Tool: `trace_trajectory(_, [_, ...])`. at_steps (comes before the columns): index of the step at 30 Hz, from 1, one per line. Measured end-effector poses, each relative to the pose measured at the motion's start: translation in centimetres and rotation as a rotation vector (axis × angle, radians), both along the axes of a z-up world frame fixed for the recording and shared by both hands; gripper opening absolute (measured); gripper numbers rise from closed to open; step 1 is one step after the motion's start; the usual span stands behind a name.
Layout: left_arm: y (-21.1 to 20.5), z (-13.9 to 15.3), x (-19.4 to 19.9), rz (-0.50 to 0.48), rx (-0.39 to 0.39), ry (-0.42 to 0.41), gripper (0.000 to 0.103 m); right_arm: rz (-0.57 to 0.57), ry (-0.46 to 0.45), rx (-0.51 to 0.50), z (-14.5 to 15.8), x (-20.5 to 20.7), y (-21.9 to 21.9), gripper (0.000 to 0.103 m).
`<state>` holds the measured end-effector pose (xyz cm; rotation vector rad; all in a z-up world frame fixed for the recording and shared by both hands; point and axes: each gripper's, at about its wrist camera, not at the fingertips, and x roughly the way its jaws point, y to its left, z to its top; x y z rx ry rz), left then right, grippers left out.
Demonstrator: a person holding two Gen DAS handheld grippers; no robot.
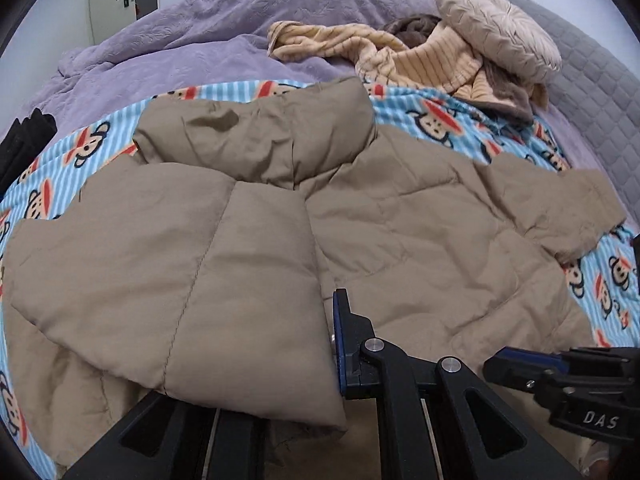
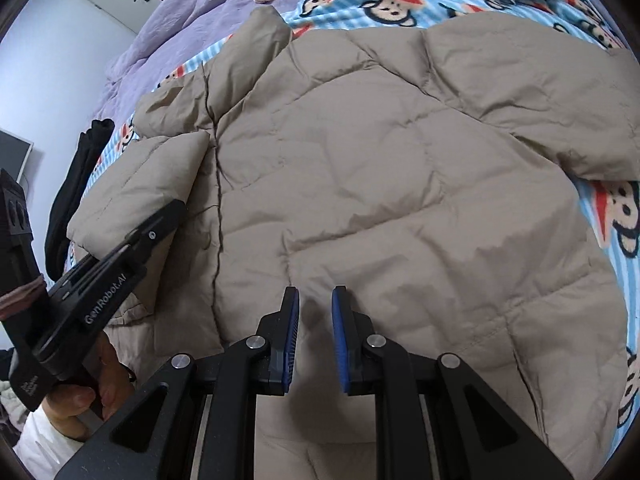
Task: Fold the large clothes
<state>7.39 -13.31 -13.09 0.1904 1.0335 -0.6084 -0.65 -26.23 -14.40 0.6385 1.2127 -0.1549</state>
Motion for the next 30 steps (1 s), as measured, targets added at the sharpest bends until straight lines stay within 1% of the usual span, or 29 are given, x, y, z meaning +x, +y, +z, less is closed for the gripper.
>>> trace_trajectory(4, [0.9,-0.1,-0.7,-0.019,0.061,-0.009,0.013,-0.009,-0.014,0.017,-0.4,0.2,-0.3,0.019])
trace_trajectory(6, [2.1,0.7,-1.1,-0.019,0.067,-0.014,0.013,-0.008,-0.024,0.018,-0.6,-0.1,-0.9,0.019])
trace_trajectory(7, [2.8,1.1,-1.3,-0.014,0.065,-0.017,0.016,-0.004,-0.027,0.016,-0.3,-0.4,-1.2,0.019])
trace_trajectory(8, [3.3,1.5,-0.7,-0.008,0.064,-0.016,0.025,0.004,-0.030,0.012,0.0,-0.2,-1.0,0.019])
trace_trajectory(9, [4.0,1.9,-0.8,0.002,0.063,-0.019,0.061,0.014,-0.034,0.005,0.3,0.0,-0.9,0.020])
trace_trajectory(10, [4.8,2.4,-0.8,0.019,0.057,-0.033,0.086,0.028,-0.038,-0.003,0.8,0.0,-0.9,0.028])
trace_trajectory(11, [5.9,3.3,-1.2,0.041,0.038,-0.070,0.087,0.044,-0.043,-0.015,1.3,-0.1,-0.6,0.035])
trace_trajectory(12, [6.8,3.9,-1.4,0.047,0.029,-0.084,0.087,0.061,-0.053,-0.033,1.9,0.0,-0.2,0.054])
trace_trajectory(13, [7.7,4.4,-1.5,0.050,0.032,-0.084,0.087,0.080,-0.071,-0.055,2.6,0.0,0.4,0.068])
trace_trajectory(15, [10.2,5.2,-1.4,0.100,0.043,-0.104,0.087,0.126,-0.110,-0.100,4.0,0.2,1.8,0.070])
trace_trajectory(17, [13.1,5.5,-0.6,0.182,0.043,-0.113,0.087,0.201,-0.148,-0.148,5.5,0.8,4.0,0.070])
trace_trajectory(18, [14.9,5.4,0.0,0.238,0.047,-0.102,0.087,0.247,-0.172,-0.176,6.2,1.4,5.6,0.073])
trace_trajectory(19, [16.5,5.0,0.7,0.291,0.056,-0.088,0.087,0.294,-0.195,-0.200,6.7,1.9,6.9,0.081])
trace_trajectory(20, [18.3,4.3,1.4,0.345,0.073,-0.067,0.087,0.336,-0.213,-0.222,7.0,2.5,8.2,0.083])
trace_trajectory(21, [19.7,3.6,1.8,0.390,0.097,-0.051,0.087,0.397,-0.235,-0.264,7.3,3.0,10.2,0.083])
trace_trajectory(23, [22.3,2.5,1.9,0.466,0.156,-0.047,0.087,0.496,-0.243,-0.353,7.1,3.9,13.4,0.083])
trace_trajectory(24, [23.4,2.2,1.7,0.491,0.168,-0.045,0.087,0.546,-0.229,-0.423,6.7,4.5,15.3,0.083])
trace_trajectory(26, [25.1,2.1,0.8,0.524,0.156,-0.044,0.087,0.601,-0.217,-0.518,5.9,5.4,17.7,0.083])
trace_trajectory(28, [26.3,2.0,0.8,0.542,0.147,-0.034,0.087,0.625,-0.228,-0.588,5.6,6.1,19.0,0.083])
trace_trajectory(30, [27.1,1.7,2.1,0.536,0.097,0.008,0.087,0.624,-0.227,-0.639,5.3,7.0,19.5,0.083])
